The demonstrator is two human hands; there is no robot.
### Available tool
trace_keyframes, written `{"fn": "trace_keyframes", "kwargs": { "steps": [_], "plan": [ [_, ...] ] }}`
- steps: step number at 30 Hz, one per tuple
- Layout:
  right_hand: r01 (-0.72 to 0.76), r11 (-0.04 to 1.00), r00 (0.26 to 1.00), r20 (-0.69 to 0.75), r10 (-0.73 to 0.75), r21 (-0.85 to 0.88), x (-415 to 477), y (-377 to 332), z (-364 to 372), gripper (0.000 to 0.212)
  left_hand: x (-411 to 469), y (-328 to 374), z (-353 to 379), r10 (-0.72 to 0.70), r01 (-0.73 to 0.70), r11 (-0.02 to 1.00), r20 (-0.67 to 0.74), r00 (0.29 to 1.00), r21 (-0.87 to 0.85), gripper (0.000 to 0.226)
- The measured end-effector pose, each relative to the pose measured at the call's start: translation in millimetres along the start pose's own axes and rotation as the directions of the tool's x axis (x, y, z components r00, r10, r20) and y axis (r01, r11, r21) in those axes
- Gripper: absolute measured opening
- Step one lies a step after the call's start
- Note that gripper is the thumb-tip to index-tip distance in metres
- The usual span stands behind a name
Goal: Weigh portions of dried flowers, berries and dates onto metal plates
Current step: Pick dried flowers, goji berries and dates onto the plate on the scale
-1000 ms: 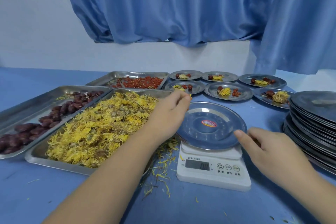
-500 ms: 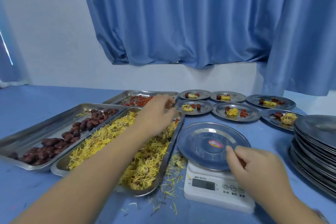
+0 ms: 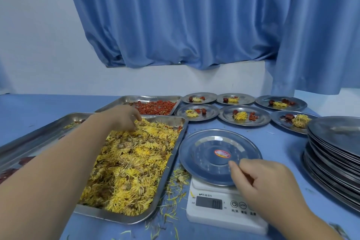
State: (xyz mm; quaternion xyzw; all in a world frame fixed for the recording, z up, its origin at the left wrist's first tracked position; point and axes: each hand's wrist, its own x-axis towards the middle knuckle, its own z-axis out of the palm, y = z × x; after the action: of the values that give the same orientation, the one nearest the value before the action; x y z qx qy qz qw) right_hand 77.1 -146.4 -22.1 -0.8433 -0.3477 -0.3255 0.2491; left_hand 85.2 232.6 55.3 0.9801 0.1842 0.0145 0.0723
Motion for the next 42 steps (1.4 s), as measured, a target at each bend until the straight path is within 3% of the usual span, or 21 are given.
{"fn": "trace_keyframes", "kwargs": {
  "steps": [5, 9, 11, 16, 20, 23, 26, 32, 38, 42],
  "plan": [
    [0.006, 1.000, 1.000, 0.010, -0.007, 0.022, -1.1, 0.0, 2.4, 0.045, -2.3, 1.2, -17.5, 0.040, -0.059, 0.982, -0.110, 0.993, -0.179, 0.025],
    [0.014, 0.999, 1.000, 0.027, -0.015, 0.040, -1.4, 0.0, 3.6, 0.048, -9.7, 6.5, -26.0, 0.089, -0.115, 0.958, -0.112, 0.990, -0.263, 0.014],
    [0.012, 0.999, 0.999, 0.039, -0.014, 0.047, -1.7, 0.2, 3.8, 0.047, -12.2, 8.2, -24.2, 0.116, -0.135, 0.967, -0.100, 0.988, -0.214, 0.011],
    [0.020, 0.998, 0.999, 0.040, -0.022, 0.056, -1.9, 0.6, 2.6, 0.047, -5.9, -1.4, -11.5, 0.120, -0.114, 0.987, -0.051, 0.991, 0.110, 0.017],
    [0.025, 0.998, 0.998, 0.052, -0.028, 0.051, -2.0, 0.4, 2.0, 0.046, -0.7, -6.3, 0.2, 0.115, -0.116, 0.979, 0.011, 0.993, 0.168, 0.040],
    [0.030, 0.999, 0.998, 0.056, -0.032, 0.045, -2.3, 1.3, 2.4, 0.045, 0.1, -5.9, 5.5, 0.123, -0.123, 0.972, 0.009, 0.992, 0.198, 0.034],
    [0.029, 0.998, 0.998, 0.050, -0.032, 0.057, -2.5, 2.3, 3.6, 0.046, -1.3, -3.1, -1.9, 0.159, -0.140, 0.969, -0.083, 0.984, 0.204, 0.022],
    [0.030, 0.997, 0.999, 0.034, -0.032, 0.069, -1.9, 1.9, 3.1, 0.046, -18.4, 7.5, -29.5, 0.117, -0.141, 0.985, -0.215, 0.969, -0.097, 0.014],
    [-0.003, 0.996, 1.000, 0.025, 0.001, 0.088, -0.8, 2.3, 0.9, 0.048, -33.7, 22.8, -38.5, 0.104, -0.142, 0.974, -0.203, 0.974, -0.179, 0.016],
    [-0.034, 0.994, 0.999, 0.012, 0.033, 0.108, 1.0, 5.0, 0.8, 0.050, -40.2, 46.6, -35.7, 0.141, -0.173, 0.932, -0.120, 0.983, -0.318, 0.020]
  ]
}}
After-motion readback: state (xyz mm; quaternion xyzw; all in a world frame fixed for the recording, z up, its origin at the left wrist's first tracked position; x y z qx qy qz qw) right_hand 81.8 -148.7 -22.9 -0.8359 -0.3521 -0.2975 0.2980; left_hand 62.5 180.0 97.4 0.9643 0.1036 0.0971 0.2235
